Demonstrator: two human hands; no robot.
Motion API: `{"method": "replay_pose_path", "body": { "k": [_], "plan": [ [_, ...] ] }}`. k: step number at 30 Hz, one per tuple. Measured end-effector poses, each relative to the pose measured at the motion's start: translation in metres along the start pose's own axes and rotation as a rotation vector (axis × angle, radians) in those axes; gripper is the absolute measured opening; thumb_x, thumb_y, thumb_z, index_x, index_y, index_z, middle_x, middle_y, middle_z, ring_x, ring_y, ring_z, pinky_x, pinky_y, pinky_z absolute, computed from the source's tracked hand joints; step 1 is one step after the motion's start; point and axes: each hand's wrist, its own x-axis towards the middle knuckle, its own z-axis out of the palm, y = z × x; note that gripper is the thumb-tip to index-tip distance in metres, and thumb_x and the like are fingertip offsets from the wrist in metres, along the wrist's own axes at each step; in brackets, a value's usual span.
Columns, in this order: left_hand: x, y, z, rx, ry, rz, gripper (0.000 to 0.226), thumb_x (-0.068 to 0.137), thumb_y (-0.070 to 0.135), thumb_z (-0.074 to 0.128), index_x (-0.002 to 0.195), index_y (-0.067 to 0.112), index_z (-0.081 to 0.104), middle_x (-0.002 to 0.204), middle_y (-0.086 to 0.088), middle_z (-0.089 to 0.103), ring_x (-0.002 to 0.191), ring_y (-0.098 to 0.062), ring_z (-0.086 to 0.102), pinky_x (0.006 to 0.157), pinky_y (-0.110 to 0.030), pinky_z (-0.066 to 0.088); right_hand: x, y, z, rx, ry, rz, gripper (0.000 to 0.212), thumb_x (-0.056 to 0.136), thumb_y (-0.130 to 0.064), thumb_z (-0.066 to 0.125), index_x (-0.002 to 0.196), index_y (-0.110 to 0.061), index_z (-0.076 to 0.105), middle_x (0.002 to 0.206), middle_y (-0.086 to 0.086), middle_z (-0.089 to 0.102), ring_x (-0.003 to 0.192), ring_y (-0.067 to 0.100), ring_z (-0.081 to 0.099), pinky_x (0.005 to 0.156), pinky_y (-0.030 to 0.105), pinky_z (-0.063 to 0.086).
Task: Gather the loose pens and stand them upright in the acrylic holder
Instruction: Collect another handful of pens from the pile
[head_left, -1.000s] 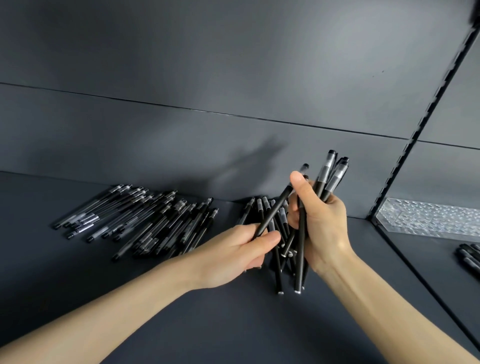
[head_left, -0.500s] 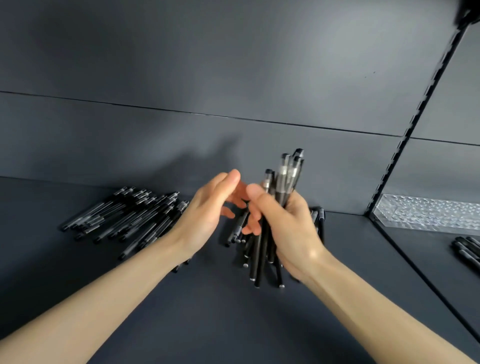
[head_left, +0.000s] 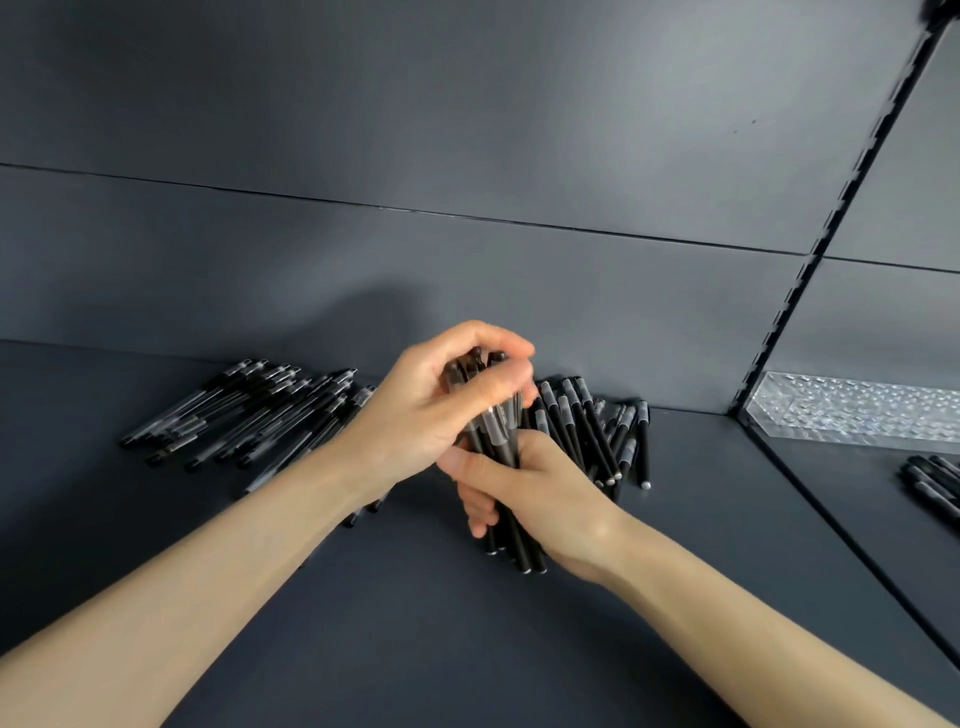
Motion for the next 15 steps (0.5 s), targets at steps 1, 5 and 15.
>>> {"method": "replay_pose_path", "body": {
  "k": [1, 5, 15],
  "plan": [
    [0.002, -0.005, 0.0, -0.036, 0.034, -0.021, 0.034, 0.086, 0.042, 0.054, 0.108, 0.017, 0.063, 0.095, -0.003, 0.071, 0.093, -0.01, 0.066, 0.083, -0.021, 0.051, 0.001, -0.001, -0.001, 0.065, 0.024, 0.015, 0.023, 0.093, -0.014, 0.056, 0.073, -0.004, 0.051, 0.051, 0.001, 0.038, 0.049, 0.013, 0.038, 0.051, 0.024, 0.043],
    [0.007, -0.039, 0.001, 0.028, 0.185, -0.185, 0.022, 0.096, 0.038, 0.048, 0.103, 0.022, 0.061, 0.094, 0.006, 0.069, 0.093, -0.005, 0.064, 0.086, -0.025, 0.045, 0.006, -0.007, -0.024, 0.198, 0.233, 0.078, 0.026, 0.092, -0.016, 0.058, 0.068, -0.012, 0.049, 0.049, 0.0, 0.033, 0.043, 0.012, 0.029, 0.042, 0.023, 0.031],
    [0.005, -0.074, 0.024, 0.95, -0.391, -0.111, 0.059, 0.097, 0.053, 0.03, 0.15, 0.029, 0.017, 0.157, 0.008, 0.017, 0.145, -0.009, 0.01, 0.114, -0.024, 0.009, 0.004, -0.001, -0.069, 0.241, 0.451, 0.09, 0.026, 0.091, -0.019, 0.059, 0.069, -0.011, 0.049, 0.048, 0.0, 0.033, 0.043, 0.013, 0.029, 0.043, 0.024, 0.032]
  ]
}}
